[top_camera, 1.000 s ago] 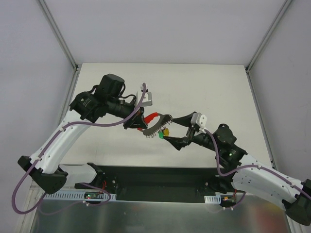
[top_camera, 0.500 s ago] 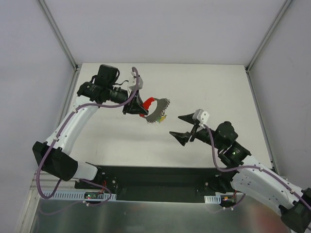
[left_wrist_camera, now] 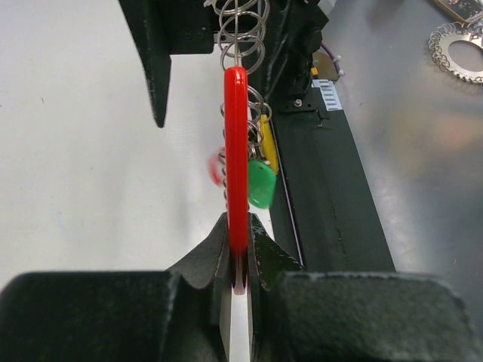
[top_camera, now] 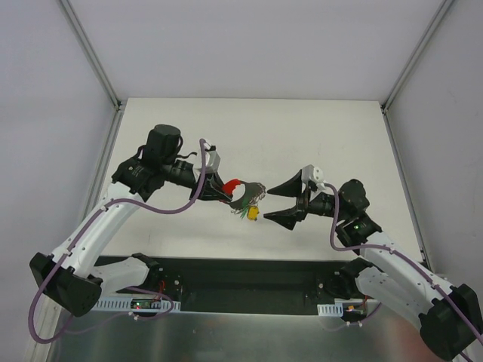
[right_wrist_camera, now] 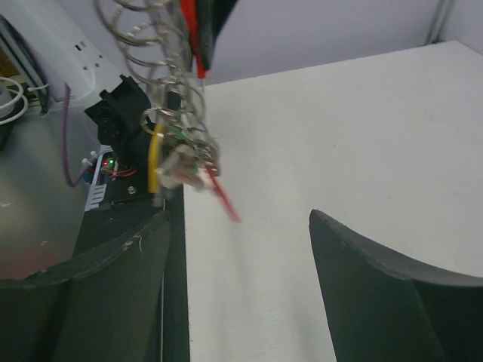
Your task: Remove the keys from the keyring
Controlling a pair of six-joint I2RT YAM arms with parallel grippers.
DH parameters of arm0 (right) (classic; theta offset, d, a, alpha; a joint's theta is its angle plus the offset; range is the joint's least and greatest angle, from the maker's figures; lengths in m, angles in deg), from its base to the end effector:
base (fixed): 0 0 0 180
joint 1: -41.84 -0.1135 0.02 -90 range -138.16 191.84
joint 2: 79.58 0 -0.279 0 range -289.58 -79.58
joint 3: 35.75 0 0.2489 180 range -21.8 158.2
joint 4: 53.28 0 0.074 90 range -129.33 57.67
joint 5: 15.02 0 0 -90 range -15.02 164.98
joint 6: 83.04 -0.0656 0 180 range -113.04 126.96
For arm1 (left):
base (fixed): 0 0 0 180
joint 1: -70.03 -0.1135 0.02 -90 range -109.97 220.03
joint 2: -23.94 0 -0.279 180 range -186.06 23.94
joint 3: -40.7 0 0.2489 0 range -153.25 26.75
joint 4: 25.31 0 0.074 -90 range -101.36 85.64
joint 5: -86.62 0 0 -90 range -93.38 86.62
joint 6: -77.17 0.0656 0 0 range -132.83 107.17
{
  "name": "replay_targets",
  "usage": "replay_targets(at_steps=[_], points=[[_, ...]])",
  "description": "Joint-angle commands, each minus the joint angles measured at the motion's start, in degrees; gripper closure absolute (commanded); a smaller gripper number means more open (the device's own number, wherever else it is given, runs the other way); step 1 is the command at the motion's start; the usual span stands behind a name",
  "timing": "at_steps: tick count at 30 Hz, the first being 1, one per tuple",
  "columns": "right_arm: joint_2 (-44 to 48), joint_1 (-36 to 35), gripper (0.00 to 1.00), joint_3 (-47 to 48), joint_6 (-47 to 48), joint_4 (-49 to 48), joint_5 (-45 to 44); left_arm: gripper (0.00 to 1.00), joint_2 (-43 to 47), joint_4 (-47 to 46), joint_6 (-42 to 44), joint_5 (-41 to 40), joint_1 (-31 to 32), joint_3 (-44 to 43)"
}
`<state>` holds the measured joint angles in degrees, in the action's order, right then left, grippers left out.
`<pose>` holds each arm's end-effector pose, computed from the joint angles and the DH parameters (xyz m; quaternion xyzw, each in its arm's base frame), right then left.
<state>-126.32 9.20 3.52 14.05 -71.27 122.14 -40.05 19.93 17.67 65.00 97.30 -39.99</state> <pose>0.1359 0.1442 0.3060 -0.4884 0.4465 0.4052 0.6308 0.1696 -0.1561 0.3889 0.5949 0.4839 -0.4709 0.4361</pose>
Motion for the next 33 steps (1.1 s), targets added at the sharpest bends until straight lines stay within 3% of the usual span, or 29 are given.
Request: replay_targets(at_steps=[1,16,21,29,32,33], points=[[-0.01,0.04,0.23,1.22,-0.59,-7.34,10.5,1.0,-0.79,-4.75,0.0,1.32,0.24,0.21],[-4.67,-2.95,0.36,6.58,-1.82,-7.26,9.71,1.0,-2.19,-4.75,-0.36,0.53,0.24,0.03],[-4.24,-4.62,0.48,7.55,-1.73,-4.71,5.41,1.0,-2.28,-4.75,-0.18,-0.7,0.33,0.29],[-0.63,-6.2,0.46,7.55,0.99,1.26,1.28,1.0,-2.37,-4.75,-0.35,-1.14,0.33,0.03],[-0.28,-6.29,0.49,7.55,1.08,1.79,0.31,1.0,-2.28,-4.75,-0.36,-0.97,0.33,0.03],[-0.45,-6.38,0.54,7.72,1.17,2.06,-1.7,1.0,-2.37,-4.75,-0.44,-1.05,0.33,0.03]])
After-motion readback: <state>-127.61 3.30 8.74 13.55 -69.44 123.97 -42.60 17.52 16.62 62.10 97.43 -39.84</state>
